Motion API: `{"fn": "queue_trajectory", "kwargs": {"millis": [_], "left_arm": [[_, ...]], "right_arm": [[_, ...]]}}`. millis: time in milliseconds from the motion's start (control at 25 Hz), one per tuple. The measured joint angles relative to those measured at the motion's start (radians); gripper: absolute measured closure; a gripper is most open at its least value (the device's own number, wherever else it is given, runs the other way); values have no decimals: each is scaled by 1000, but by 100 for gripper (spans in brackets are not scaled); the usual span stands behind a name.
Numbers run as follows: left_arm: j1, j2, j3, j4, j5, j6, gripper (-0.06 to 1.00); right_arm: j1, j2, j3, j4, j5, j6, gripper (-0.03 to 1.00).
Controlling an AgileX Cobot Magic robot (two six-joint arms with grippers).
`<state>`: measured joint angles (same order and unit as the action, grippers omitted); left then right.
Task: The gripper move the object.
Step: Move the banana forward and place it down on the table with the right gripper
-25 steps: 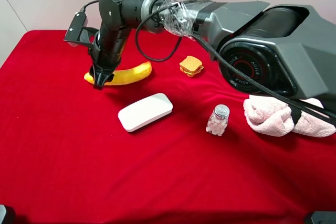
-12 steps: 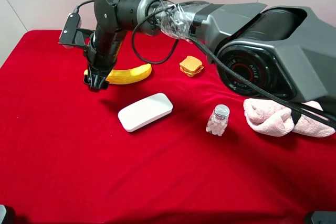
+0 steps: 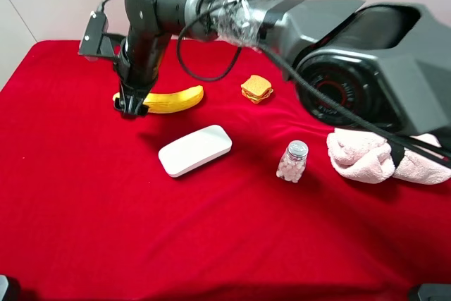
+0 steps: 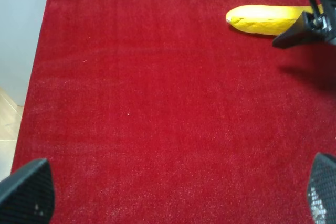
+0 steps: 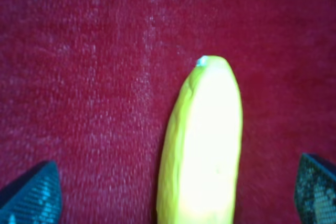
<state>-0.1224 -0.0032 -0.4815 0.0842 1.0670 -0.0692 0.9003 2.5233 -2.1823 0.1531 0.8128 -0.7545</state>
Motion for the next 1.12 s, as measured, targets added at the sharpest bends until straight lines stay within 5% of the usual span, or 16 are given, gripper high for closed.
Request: {"fn": "queue_trajectory", "kwargs": {"millis": [520, 1120], "left_arm": [[0, 0, 0, 0, 0, 0, -1], [0, 0, 0, 0, 0, 0, -1]], "right_arm": [[0, -178, 0, -19, 383, 27, 30], [41, -390, 106, -31, 404, 272, 30]]}}
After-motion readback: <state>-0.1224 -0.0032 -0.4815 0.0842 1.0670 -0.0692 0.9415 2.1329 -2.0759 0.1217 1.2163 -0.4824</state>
